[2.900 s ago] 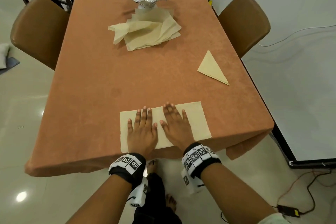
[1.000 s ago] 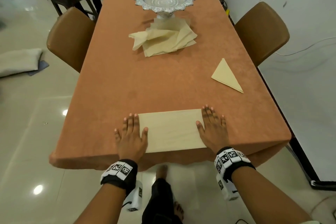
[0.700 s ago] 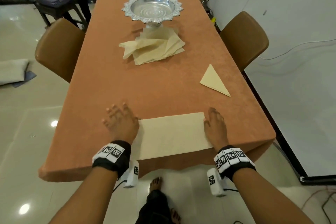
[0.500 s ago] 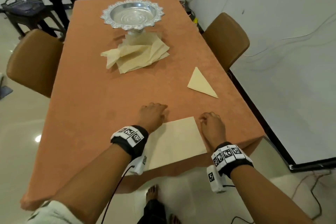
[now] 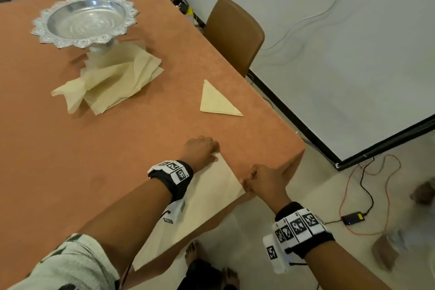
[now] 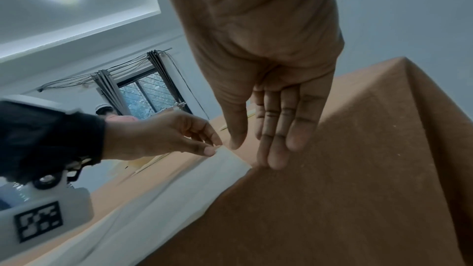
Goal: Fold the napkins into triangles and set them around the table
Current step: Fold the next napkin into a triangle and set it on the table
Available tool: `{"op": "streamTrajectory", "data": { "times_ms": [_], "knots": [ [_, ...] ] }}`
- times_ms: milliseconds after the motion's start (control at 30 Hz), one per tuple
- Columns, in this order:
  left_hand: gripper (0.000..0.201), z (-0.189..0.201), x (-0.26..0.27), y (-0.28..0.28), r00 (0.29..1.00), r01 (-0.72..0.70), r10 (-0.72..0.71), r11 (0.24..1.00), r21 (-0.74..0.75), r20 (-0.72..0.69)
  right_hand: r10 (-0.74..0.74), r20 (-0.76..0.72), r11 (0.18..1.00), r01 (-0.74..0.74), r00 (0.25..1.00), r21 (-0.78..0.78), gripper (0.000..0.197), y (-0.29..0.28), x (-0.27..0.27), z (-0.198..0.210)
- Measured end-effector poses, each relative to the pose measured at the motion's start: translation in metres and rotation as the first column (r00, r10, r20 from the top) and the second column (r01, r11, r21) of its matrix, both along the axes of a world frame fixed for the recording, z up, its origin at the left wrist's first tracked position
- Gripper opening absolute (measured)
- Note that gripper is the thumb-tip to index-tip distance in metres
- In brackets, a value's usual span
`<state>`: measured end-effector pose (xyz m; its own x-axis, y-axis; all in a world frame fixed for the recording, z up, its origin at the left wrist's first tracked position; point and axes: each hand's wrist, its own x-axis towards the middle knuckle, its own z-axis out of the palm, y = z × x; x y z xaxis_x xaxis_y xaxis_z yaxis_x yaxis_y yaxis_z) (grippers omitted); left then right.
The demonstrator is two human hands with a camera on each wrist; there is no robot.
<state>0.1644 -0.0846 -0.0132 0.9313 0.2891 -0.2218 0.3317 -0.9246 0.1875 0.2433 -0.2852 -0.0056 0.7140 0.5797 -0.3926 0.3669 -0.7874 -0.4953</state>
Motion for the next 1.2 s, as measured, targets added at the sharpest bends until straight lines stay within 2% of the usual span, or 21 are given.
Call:
{"op": "streamTrajectory", "data": {
  "times_ms": [100, 233, 300, 367, 500, 600, 667, 733, 833, 967, 1100, 1200],
  "knots": [
    [0.012, -0.001, 0.001, 0.000, 0.999, -0.014, 0.018, 0.998, -0.069, 0.050, 0.016, -0.035, 0.999, -0.017, 0.999, -0.032, 0.032, 0.003, -0.010, -0.004],
    [0.010, 0.000, -0.006, 0.003, 0.991, -0.026, 0.061, 0.961, -0.277, 0.117, 0.097, -0.003, 0.993, -0.097, 0.995, -0.069, 0.036, 0.010, -0.018, -0.006],
    [0.005, 0.007, -0.015, 0.007, 0.979, -0.027, 0.105, 0.915, -0.404, 0.173, 0.153, -0.011, 0.986, -0.153, 0.988, -0.067, 0.035, 0.019, -0.017, -0.005],
    [0.007, 0.015, -0.025, 0.017, 0.965, -0.047, 0.168, 0.866, -0.498, 0.202, 0.190, -0.100, 0.981, -0.193, 0.977, -0.015, 0.034, 0.033, -0.011, 0.000],
    [0.010, 0.027, -0.044, 0.048, 0.916, -0.123, 0.328, 0.776, -0.618, 0.230, 0.373, -0.265, 0.928, -0.357, 0.889, 0.110, 0.016, 0.070, 0.012, 0.015],
    [0.015, 0.034, -0.058, 0.073, 0.853, -0.176, 0.458, 0.706, -0.685, 0.252, 0.370, -0.321, 0.925, -0.314, 0.872, 0.213, 0.008, 0.096, 0.026, 0.031],
    [0.016, 0.038, -0.065, 0.087, 0.812, -0.192, 0.523, 0.658, -0.728, 0.259, 0.374, -0.336, 0.924, -0.315, 0.864, 0.216, 0.013, 0.114, 0.033, 0.041],
    [0.014, 0.040, -0.069, 0.101, 0.788, -0.207, 0.553, 0.653, -0.728, 0.272, 0.404, -0.340, 0.914, -0.356, 0.849, 0.195, 0.016, 0.134, 0.041, 0.049],
    [0.005, 0.042, -0.074, 0.118, 0.767, -0.238, 0.585, 0.641, -0.729, 0.264, 0.445, -0.334, 0.895, -0.408, 0.831, 0.179, 0.005, 0.168, 0.053, 0.057],
    [0.006, 0.043, -0.083, 0.136, 0.731, -0.282, 0.631, 0.626, -0.727, 0.259, 0.499, -0.257, 0.867, -0.474, 0.828, 0.155, 0.002, 0.218, 0.060, 0.062],
    [0.008, 0.031, -0.091, 0.167, 0.617, -0.407, 0.729, 0.617, -0.673, 0.296, 0.556, -0.184, 0.831, -0.533, 0.811, 0.161, 0.014, 0.262, 0.061, 0.058],
    [0.009, 0.025, -0.095, 0.187, 0.570, -0.471, 0.772, 0.587, -0.658, 0.281, 0.525, -0.191, 0.849, -0.492, 0.829, 0.196, 0.008, 0.291, 0.062, 0.047]
  ]
}}
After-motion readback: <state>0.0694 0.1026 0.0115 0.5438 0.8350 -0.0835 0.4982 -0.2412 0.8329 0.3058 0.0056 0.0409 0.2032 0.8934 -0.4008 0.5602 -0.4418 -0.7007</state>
